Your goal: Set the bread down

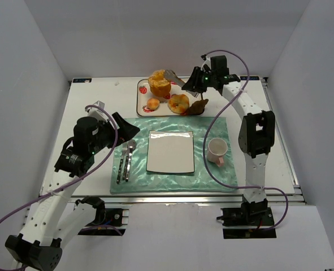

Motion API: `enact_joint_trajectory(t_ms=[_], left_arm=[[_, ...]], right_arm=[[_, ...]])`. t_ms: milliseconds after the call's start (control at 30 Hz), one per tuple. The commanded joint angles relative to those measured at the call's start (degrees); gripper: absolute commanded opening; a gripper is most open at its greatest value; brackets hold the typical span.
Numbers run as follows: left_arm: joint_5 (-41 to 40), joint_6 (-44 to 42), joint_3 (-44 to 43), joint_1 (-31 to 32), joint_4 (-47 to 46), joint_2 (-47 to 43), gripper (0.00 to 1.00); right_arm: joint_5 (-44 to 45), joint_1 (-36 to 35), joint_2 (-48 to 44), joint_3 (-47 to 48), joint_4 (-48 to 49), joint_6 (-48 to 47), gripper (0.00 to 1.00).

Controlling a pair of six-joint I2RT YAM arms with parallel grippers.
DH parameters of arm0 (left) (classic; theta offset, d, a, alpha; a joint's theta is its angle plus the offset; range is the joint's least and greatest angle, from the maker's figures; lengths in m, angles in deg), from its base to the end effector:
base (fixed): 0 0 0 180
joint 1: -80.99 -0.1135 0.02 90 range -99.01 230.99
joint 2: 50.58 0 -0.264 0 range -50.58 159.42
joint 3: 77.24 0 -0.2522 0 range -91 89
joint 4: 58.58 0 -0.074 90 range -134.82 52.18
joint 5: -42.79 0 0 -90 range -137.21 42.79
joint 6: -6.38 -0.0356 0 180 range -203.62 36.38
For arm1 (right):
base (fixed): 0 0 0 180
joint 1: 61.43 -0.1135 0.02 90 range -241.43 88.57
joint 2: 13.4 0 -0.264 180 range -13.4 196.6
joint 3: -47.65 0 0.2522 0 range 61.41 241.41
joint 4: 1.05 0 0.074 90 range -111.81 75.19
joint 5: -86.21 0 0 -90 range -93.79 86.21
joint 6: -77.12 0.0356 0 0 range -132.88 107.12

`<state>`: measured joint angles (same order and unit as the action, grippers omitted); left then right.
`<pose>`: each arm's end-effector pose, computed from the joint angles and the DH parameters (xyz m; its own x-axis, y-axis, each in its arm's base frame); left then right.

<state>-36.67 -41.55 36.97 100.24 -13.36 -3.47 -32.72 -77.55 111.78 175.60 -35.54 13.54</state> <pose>0.1647 -0.0644 0.3390 -0.6338 -0.4764 -0.6093 0.0726 0.7477 -0.6601 0.4885 0.1591 0.2862 -0.7364 0.1925 -0.6486 -0.3469 0.7156 0.6063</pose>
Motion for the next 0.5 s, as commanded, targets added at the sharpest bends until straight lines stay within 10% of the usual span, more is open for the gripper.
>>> enact_joint_trajectory(t_ms=[0, 467], left_arm=[[0.5, 0.6, -1.4, 0.2, -0.2, -1.4, 0.98], [-0.8, 0.0, -2.5, 0.2, 0.0, -2.6, 0.98]], right_arm=[[-2.9, 1.3, -5.3, 2.2, 6.1, 2.7, 0.00], [-18.3, 3.8, -24.3, -16.9, 4.3, -4.2, 0.00]])
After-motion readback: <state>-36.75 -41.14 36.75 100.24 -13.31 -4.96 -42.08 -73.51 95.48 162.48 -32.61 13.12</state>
